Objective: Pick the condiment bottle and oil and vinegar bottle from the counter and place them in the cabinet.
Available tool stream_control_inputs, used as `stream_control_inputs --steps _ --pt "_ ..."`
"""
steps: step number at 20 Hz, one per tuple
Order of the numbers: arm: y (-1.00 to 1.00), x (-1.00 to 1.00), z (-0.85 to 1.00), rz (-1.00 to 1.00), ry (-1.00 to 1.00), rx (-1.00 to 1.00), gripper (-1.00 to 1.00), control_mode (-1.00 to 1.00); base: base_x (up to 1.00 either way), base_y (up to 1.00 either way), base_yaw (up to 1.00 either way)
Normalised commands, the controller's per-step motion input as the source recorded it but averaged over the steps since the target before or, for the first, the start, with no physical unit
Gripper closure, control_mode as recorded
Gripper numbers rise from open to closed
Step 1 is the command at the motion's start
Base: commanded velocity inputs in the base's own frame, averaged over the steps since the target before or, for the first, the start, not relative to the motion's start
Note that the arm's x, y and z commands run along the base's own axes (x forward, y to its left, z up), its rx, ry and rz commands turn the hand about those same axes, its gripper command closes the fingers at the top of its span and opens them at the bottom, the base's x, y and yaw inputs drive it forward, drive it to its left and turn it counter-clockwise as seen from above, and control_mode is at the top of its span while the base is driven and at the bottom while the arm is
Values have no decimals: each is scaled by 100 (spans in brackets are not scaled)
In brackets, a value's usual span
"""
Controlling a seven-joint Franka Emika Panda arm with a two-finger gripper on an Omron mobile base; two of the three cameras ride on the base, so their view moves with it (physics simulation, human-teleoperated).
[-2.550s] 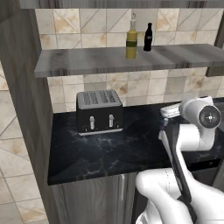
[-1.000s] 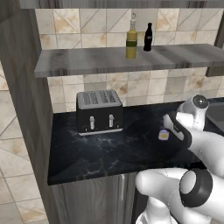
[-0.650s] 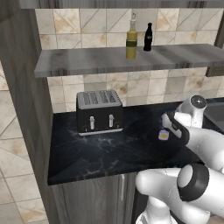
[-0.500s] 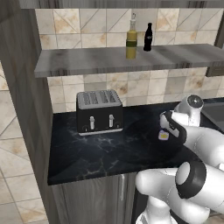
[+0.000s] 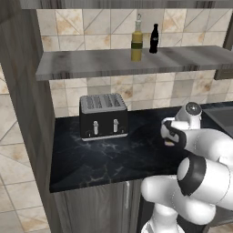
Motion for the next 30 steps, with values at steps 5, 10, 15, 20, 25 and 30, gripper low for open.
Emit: stream_control_inputs --steps 5,10,15,20,25,30 --pt "0 7 -17 -3 0 0 -100 -100 0 0 0" --pt "2 16 -21 -3 1 1 -100 -100 0 0 0" --pt "3 23 -23 -4 0 2 -100 -100 0 0 0" --pt "0 27 -27 -4 0 3 -100 -100 0 0 0" --pt "0 35 -26 -4 0 0 -100 -100 0 0 0" --pt "0 27 -16 -2 0 0 100 -100 0 0 0"
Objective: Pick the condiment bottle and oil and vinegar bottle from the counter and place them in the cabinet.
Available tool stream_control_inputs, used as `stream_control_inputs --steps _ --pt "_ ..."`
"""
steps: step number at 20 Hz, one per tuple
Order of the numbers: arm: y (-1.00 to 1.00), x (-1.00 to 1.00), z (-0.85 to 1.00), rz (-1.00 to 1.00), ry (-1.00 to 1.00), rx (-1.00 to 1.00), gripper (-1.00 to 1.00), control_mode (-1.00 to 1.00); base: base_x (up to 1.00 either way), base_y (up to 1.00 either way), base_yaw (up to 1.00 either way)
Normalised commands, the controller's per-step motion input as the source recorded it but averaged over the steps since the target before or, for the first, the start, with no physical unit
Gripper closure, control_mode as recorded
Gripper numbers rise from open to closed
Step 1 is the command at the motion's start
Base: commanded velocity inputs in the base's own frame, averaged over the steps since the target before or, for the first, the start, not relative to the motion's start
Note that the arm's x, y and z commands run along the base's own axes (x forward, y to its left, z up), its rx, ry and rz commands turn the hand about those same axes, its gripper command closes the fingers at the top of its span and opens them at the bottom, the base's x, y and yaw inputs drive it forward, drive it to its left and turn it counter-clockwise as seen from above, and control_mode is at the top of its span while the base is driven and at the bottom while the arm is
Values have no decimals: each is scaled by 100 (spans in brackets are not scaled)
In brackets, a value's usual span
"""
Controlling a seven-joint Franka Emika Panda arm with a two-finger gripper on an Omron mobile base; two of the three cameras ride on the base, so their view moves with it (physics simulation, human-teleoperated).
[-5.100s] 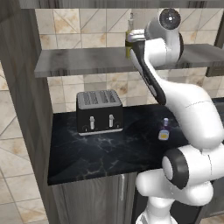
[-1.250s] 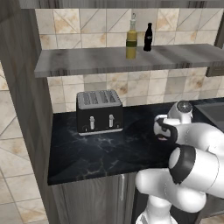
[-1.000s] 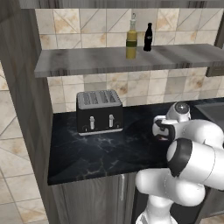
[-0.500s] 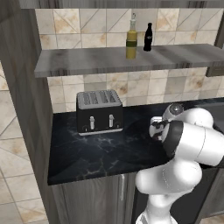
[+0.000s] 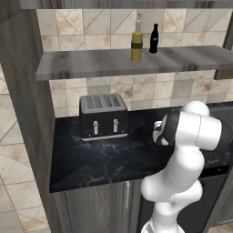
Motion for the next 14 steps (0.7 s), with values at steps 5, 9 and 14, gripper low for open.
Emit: stream_control_inputs --steps 5,9,14 --pt "0 1 6 -2 1 1 100 -100 0 0 0" --pt "0 -7 54 -2 0 5 100 -100 0 0 0" --pt "-3 -34 96 0 -1 5 100 -100 0 0 0"
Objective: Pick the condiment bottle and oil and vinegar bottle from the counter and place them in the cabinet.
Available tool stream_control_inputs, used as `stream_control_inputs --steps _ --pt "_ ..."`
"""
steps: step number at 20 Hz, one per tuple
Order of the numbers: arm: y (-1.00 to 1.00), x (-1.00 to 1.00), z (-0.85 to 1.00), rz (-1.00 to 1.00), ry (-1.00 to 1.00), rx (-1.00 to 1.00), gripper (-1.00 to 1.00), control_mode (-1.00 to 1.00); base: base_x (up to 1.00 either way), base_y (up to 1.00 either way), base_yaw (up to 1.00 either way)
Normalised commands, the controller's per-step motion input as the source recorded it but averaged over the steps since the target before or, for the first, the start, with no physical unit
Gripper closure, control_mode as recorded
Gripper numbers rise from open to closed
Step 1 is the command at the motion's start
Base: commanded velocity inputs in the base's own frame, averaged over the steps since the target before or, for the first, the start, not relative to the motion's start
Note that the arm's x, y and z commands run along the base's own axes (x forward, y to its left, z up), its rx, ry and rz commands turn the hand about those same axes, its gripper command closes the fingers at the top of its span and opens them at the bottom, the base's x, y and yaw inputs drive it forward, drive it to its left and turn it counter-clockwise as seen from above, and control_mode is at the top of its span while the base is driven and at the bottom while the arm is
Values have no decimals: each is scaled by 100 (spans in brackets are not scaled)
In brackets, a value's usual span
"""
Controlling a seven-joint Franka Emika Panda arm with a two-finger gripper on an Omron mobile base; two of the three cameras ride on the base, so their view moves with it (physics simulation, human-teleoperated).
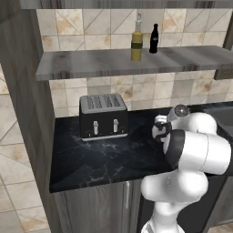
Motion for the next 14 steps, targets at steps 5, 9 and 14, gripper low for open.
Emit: stream_control_inputs --steps 5,9,14 --pt "0 -39 100 0 0 2 100 -100 0 0 0" --pt "5 -39 100 5 0 1 100 -100 0 0 0" --pt "25 -34 100 7 -1 0 100 -100 0 0 0"
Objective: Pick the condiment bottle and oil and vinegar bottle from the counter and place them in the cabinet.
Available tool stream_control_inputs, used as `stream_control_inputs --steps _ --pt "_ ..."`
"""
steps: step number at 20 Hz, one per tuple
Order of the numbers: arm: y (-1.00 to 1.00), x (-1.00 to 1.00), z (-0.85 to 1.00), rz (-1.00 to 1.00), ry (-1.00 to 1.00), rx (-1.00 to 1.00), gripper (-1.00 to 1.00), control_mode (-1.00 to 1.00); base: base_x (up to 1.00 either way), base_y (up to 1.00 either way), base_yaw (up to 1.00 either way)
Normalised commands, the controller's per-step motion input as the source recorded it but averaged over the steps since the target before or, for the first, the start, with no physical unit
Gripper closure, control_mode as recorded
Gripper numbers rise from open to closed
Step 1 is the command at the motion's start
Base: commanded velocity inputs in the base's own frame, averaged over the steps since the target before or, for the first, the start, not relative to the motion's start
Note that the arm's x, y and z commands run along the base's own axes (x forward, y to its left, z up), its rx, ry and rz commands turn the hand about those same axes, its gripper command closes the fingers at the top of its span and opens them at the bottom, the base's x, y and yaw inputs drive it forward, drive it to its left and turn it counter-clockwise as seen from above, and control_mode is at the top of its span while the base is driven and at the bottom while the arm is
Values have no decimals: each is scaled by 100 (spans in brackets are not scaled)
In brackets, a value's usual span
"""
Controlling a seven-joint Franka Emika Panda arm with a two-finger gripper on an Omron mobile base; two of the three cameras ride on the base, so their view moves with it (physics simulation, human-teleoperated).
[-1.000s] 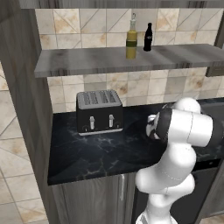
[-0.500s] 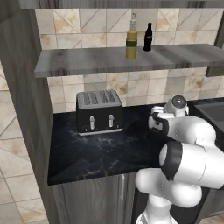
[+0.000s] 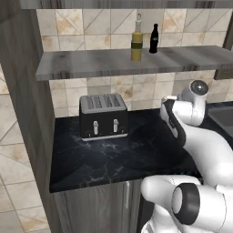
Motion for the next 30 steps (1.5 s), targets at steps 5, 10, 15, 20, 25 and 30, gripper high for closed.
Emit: stream_control_inputs --steps 5,10,15,20,25,30 --pt "55 -25 89 8 -1 0 100 -100 0 0 0" --pt "78 -22 74 7 0 0 100 -100 0 0 0" --pt "83 -14 68 8 0 0 100 -100 0 0 0" --pt "66 -9 61 8 -6 4 100 -100 0 0 0" --pt "63 0 30 7 -17 9 100 -100 0 0 0" --pt "28 -5 8 3 -21 5 100 -100 0 0 0"
